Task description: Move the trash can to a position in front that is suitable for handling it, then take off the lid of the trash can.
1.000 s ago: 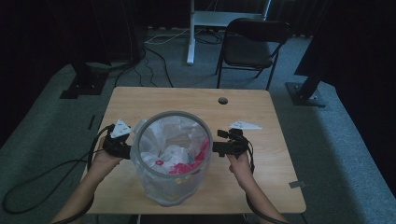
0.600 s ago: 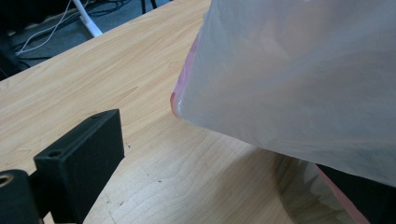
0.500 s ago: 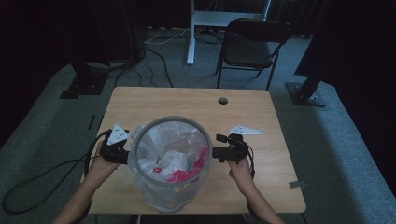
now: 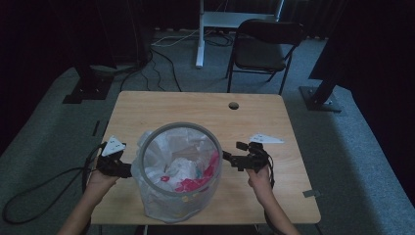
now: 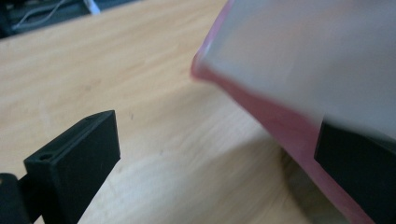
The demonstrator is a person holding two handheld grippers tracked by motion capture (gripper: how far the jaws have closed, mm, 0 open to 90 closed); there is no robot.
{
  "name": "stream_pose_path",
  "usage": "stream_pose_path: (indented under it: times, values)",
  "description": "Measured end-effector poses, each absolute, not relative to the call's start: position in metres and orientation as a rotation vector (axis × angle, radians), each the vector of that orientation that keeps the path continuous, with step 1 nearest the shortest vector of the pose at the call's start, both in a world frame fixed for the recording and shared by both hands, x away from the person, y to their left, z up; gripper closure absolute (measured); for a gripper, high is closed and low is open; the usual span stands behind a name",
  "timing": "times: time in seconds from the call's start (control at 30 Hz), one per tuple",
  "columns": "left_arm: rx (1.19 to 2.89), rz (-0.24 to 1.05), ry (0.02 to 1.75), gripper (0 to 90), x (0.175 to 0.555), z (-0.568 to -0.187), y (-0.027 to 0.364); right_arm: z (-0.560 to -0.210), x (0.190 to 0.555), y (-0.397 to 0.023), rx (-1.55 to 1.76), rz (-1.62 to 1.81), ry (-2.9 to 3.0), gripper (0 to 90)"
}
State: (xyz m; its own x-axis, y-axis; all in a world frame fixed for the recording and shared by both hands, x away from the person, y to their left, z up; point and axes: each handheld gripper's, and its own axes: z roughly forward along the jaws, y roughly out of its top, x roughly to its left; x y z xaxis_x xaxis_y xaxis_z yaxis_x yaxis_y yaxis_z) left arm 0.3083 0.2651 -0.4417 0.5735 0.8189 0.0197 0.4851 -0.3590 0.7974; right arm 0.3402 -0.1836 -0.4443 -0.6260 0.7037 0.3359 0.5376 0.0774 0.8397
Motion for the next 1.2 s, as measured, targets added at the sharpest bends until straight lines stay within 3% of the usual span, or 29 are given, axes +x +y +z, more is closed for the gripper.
stream_pose_path:
  times: [0.07, 0.43, 0.5, 0.57, 1.2]
  values:
    - [2.01, 0.504, 1.055, 0.2, 0.303, -0.451, 0.271, -0.447, 0.339, -0.191, 1.256, 1.598, 2.227, 18.2]
    - [2.104, 0.404, 1.133, 0.2, 0.287, -0.512, 0.284, -0.464, 0.324, -0.232, 1.232, 1.63, 2.303, 18.2]
    - [2.12, 0.372, 1.132, 0.2, 0.286, -0.52, 0.284, -0.464, 0.319, -0.237, 1.22, 1.612, 2.304, 11.4]
    - [2.132, 0.35, 1.135, 0.2, 0.283, -0.529, 0.283, -0.464, 0.314, -0.241, 1.212, 1.614, 2.324, 11.1]
    - [2.086, 0.323, 1.192, 0.2, 0.28, -0.54, 0.296, -0.463, 0.308, -0.253, 1.232, 1.617, 2.308, 11.2]
